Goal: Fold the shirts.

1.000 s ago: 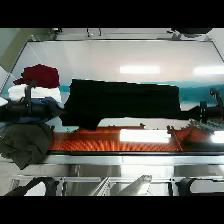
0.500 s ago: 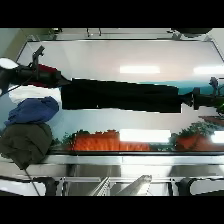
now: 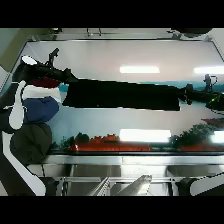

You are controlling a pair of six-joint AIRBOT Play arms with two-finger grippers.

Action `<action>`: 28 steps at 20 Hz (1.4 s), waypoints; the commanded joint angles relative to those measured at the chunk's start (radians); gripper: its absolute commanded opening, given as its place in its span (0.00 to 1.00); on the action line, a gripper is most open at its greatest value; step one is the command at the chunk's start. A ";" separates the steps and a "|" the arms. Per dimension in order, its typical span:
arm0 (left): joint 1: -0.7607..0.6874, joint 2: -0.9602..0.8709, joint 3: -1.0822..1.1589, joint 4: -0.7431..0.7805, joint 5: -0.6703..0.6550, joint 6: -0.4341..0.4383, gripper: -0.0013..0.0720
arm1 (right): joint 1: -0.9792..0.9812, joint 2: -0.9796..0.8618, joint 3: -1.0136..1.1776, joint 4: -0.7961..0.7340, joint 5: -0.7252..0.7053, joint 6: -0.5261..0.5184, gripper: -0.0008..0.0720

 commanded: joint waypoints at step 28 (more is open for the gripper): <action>-0.001 0.221 -0.094 -0.001 -0.108 -0.075 0.01 | 0.077 -0.202 0.449 -0.326 0.198 0.163 0.04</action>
